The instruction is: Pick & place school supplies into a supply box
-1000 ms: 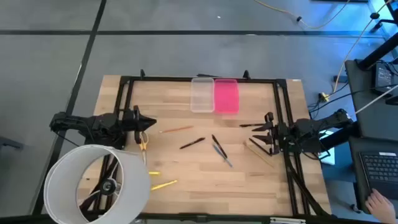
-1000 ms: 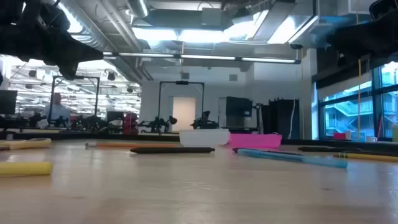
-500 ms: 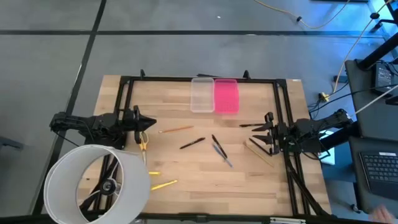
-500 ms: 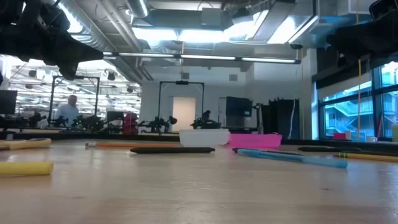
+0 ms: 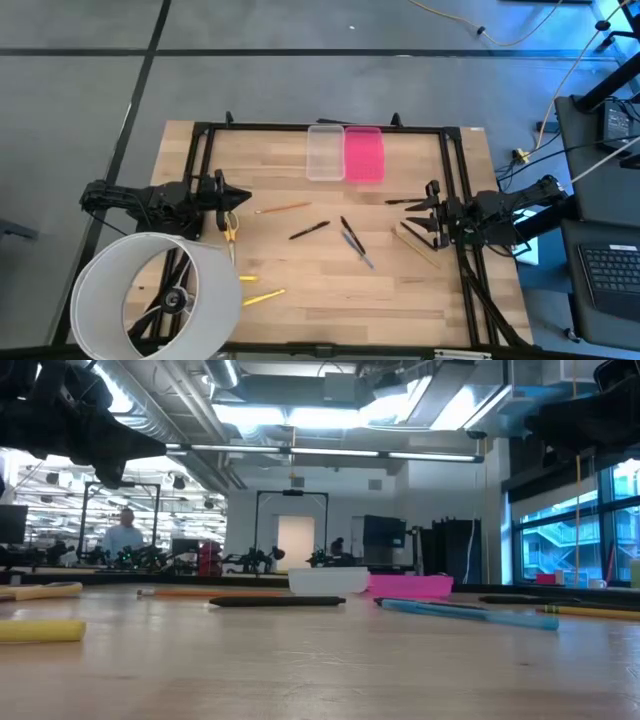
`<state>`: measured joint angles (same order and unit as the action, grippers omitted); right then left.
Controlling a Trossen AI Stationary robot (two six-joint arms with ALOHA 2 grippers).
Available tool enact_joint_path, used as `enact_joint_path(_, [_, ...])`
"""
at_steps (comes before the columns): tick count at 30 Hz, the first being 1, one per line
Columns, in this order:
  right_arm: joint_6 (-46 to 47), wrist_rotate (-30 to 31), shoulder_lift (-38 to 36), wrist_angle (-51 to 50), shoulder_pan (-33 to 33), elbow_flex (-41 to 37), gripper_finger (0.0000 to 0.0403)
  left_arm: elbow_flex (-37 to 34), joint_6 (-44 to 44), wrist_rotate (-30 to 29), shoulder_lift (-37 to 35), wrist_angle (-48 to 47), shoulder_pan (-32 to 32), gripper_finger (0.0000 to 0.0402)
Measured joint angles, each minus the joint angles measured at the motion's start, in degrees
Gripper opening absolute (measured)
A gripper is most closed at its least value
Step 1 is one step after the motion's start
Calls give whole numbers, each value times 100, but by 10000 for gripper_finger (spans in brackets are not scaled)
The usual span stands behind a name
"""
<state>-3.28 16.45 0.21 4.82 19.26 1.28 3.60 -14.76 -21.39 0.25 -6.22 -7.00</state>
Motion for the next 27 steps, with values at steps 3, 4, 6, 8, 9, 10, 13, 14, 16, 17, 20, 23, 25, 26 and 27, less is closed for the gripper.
enact_joint_path(3, [-1, 0, 0, -2, -1, 0, 114, 0, 1, 0, 2, 1, 1, 10])
enact_joint_path(4, [-3, 0, -2, -2, 0, 0, 114, 0, 1, 0, 0, 0, 0, 10])
enact_joint_path(6, [1, 0, 0, 0, 0, 0, 114, -2, -1, 0, 0, 0, 0, 11])
enact_joint_path(8, [2, 0, -2, 0, -2, 0, 114, 0, 1, 0, 0, 0, 1, 13])
enact_joint_path(9, [-2, 0, 0, -1, -1, 0, 114, 0, -1, 0, 0, 2, 1, 13])
enact_joint_path(10, [-3, 0, -2, 0, -2, -2, 114, 0, -1, 0, 1, 1, -1, 13])
enact_joint_path(13, [3, 0, -2, -1, 0, 0, 114, 0, -1, 0, 2, 2, 1, 11])
enact_joint_path(14, [2, 0, -1, -1, -1, 0, 114, -2, 0, 0, 2, 2, 1, 10])
enact_joint_path(16, [-3, 0, 0, -1, 0, 0, 114, 0, 1, 0, 2, 0, -1, 9])
enact_joint_path(17, [-3, 0, -2, 0, 1, 0, 114, 0, -1, 0, 2, 2, -1, 9])
enact_joint_path(20, [3, 0, 0, 0, -2, 0, 114, -1, 0, 0, 1, 2, -1, 10])
enact_joint_path(23, [-3, 0, -2, -1, -2, 0, 114, 0, 1, 0, 0, 2, -1, 12])
enact_joint_path(25, [3, 0, -1, 0, -2, 0, 114, 0, -3, 0, 0, 2, -1, 13])
enact_joint_path(26, [3, 0, -2, -2, -2, 0, 114, 0, 0, 0, 0, 2, -1, 13])
enact_joint_path(27, [0, 0, -2, 0, 1, 0, 114, 0, 1, 0, 1, 0, -1, 12])
